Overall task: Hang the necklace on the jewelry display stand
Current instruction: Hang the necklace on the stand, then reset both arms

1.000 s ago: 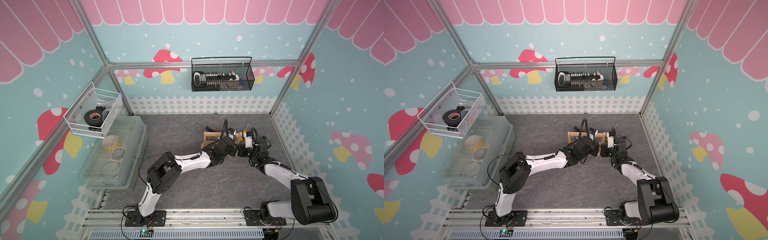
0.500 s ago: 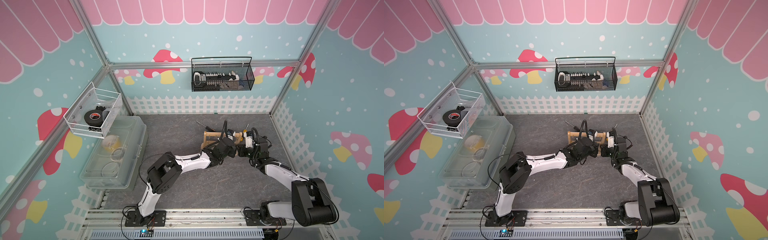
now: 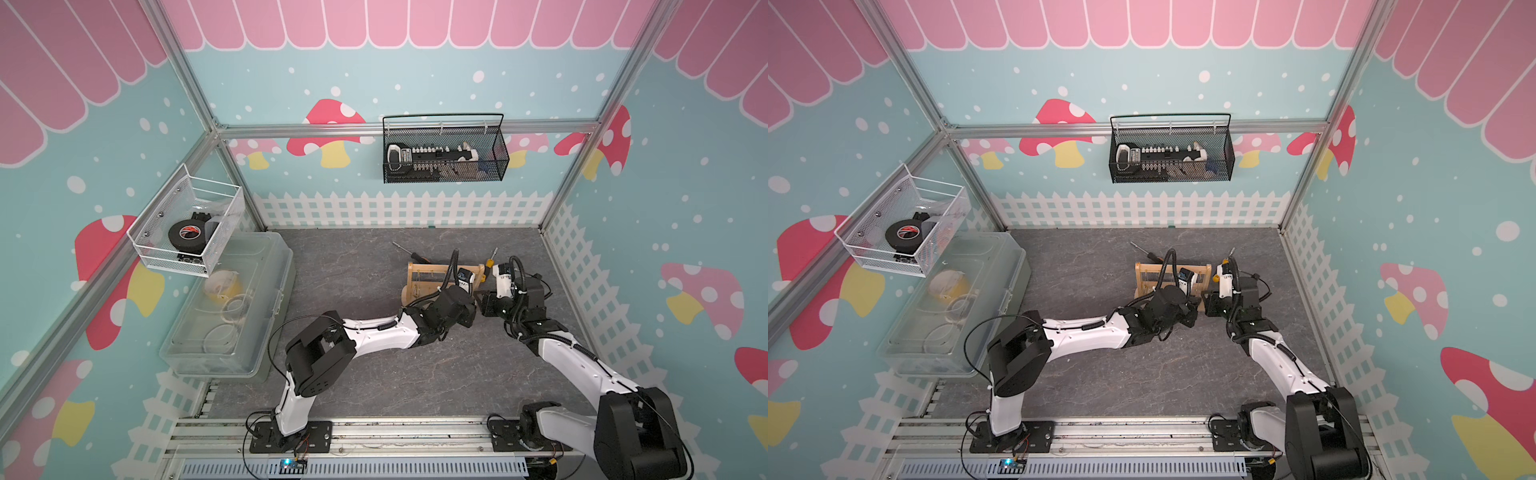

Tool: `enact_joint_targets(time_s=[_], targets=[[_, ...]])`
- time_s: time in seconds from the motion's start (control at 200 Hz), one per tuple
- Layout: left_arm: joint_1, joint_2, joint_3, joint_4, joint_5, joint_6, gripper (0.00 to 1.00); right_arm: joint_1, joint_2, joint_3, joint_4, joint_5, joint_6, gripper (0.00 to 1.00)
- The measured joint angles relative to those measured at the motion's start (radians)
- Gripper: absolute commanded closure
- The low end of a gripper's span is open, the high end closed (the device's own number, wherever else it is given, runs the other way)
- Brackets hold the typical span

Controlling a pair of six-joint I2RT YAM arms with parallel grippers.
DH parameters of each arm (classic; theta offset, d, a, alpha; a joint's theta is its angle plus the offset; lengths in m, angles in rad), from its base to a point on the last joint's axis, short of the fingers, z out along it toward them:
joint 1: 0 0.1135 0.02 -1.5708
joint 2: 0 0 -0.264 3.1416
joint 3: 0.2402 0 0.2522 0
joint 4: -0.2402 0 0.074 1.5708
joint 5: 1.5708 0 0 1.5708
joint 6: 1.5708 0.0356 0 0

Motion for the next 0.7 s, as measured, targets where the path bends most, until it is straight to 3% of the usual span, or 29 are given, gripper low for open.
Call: enact_joint_targets(time_s=[0.165, 0.295, 0.32, 0.345, 0.355, 0.415, 0.425, 0.435, 0.45, 0.545, 0.695], targets=[[-0.014, -0.092, -0.036, -0.02, -0.023, -0.021, 0.78, 0.0, -0.079, 0.0, -0.094, 0.026, 0.005, 0.55], [-0.014, -0.192, -0.087, -0.077, -0.066, -0.042, 0.67, 0.0, -0.151, 0.0, -0.178, 0.056, 0.01, 0.4], [-0.014, -0.216, -0.098, -0.096, -0.081, -0.048, 0.64, 0.0, -0.164, 0.002, -0.195, 0.061, 0.006, 0.27], [-0.014, -0.237, -0.106, -0.113, -0.096, -0.054, 0.59, 0.0, -0.175, 0.005, -0.212, 0.068, 0.002, 0.05], [-0.013, -0.248, -0.111, -0.123, -0.103, -0.053, 0.55, 0.0, -0.18, 0.006, -0.22, 0.072, 0.01, 0.02], [-0.008, -0.312, -0.137, -0.17, -0.142, -0.063, 0.28, 0.0, -0.196, 0.026, -0.267, 0.099, 0.004, 0.01], [-0.006, -0.325, -0.143, -0.177, -0.143, -0.063, 0.21, 0.0, -0.197, 0.031, -0.276, 0.104, 0.003, 0.01], [-0.004, -0.336, -0.149, -0.184, -0.148, -0.065, 0.08, 0.0, -0.198, 0.035, -0.284, 0.111, -0.003, 0.01], [0.0, -0.354, -0.158, -0.195, -0.155, -0.068, 0.02, 0.0, -0.197, 0.043, -0.293, 0.12, -0.004, 0.01], [0.066, -0.492, -0.235, -0.265, -0.177, -0.092, 0.01, 0.0, -0.183, 0.085, -0.347, 0.209, -0.019, 0.01], [0.291, -0.647, -0.304, -0.386, -0.245, -0.117, 0.01, 0.0, -0.184, 0.05, -0.295, 0.408, -0.04, 0.01]])
